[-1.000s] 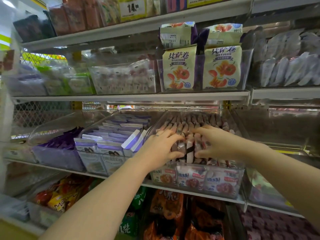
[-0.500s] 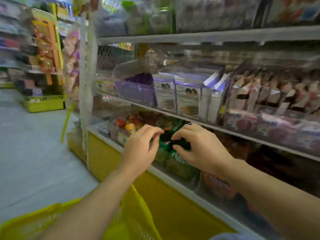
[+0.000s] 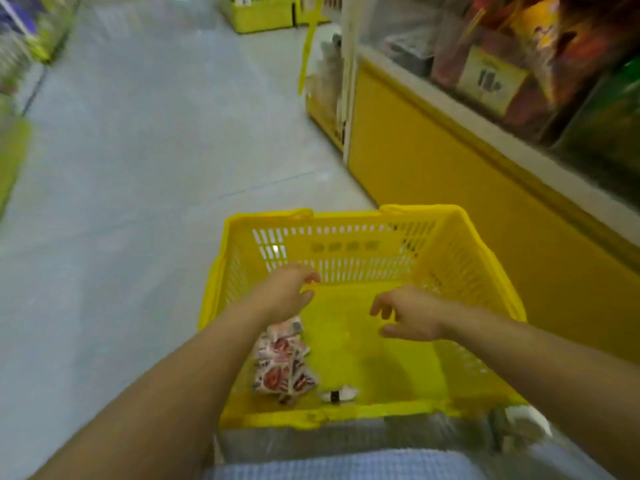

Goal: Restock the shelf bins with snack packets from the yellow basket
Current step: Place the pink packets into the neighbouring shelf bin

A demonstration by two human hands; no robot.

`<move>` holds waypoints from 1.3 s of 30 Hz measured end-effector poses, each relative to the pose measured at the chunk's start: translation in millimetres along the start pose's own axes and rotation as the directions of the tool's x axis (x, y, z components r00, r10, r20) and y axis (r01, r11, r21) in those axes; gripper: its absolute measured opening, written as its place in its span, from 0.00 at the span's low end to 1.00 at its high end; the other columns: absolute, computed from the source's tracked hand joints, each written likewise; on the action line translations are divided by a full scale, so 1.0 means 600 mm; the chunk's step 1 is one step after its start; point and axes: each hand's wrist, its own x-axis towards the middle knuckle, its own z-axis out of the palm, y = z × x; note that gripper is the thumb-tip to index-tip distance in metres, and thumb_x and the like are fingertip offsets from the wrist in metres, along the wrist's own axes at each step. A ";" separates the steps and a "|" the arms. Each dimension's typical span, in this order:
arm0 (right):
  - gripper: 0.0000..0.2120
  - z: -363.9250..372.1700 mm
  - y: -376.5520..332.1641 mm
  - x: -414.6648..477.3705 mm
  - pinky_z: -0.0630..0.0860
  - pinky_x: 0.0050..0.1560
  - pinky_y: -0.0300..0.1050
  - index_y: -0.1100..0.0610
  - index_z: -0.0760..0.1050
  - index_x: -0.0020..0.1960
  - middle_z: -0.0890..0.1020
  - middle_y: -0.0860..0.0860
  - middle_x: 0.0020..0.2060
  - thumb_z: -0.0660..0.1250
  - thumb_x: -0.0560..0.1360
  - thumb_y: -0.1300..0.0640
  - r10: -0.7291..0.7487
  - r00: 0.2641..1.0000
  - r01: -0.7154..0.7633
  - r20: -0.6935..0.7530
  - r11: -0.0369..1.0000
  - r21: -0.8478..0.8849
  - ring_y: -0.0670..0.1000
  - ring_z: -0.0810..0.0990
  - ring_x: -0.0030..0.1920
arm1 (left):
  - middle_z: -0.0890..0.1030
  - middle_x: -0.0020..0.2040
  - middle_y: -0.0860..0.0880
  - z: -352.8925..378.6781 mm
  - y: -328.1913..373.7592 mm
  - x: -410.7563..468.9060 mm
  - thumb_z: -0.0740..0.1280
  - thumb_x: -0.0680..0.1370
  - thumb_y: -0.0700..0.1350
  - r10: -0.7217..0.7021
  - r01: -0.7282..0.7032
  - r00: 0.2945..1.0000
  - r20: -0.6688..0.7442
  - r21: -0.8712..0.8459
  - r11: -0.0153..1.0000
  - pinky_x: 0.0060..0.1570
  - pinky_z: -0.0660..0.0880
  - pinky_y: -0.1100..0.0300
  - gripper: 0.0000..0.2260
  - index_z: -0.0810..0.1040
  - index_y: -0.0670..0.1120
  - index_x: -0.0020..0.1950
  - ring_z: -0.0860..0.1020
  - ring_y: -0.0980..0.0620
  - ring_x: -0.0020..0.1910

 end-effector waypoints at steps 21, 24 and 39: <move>0.12 0.219 -0.004 0.179 0.76 0.54 0.49 0.58 0.83 0.51 0.84 0.55 0.52 0.67 0.77 0.51 -0.176 0.877 -0.125 0.447 0.814 0.568 0.56 0.81 0.53 | 0.50 0.76 0.44 0.176 -0.110 0.019 0.73 0.72 0.52 -0.264 -0.087 0.741 0.617 0.479 0.874 0.60 0.72 0.43 0.31 0.65 0.57 0.72 0.67 0.36 0.66; 0.16 0.206 0.037 0.187 0.74 0.56 0.45 0.59 0.78 0.58 0.79 0.54 0.60 0.74 0.72 0.59 -0.037 0.954 -0.145 0.297 0.812 0.565 0.54 0.78 0.58 | 0.58 0.73 0.46 0.176 -0.109 0.032 0.71 0.71 0.58 -0.250 0.055 0.800 0.545 0.349 0.935 0.59 0.72 0.47 0.30 0.65 0.57 0.70 0.70 0.41 0.64; 0.16 0.160 0.142 0.188 0.78 0.46 0.46 0.65 0.77 0.57 0.84 0.60 0.49 0.69 0.70 0.70 0.368 0.914 -0.179 0.171 -0.012 0.984 0.55 0.82 0.43 | 0.80 0.57 0.50 0.246 -0.017 0.140 0.70 0.73 0.58 -0.384 0.431 0.892 0.240 -0.709 0.558 0.42 0.76 0.65 0.29 0.64 0.49 0.69 0.79 0.54 0.49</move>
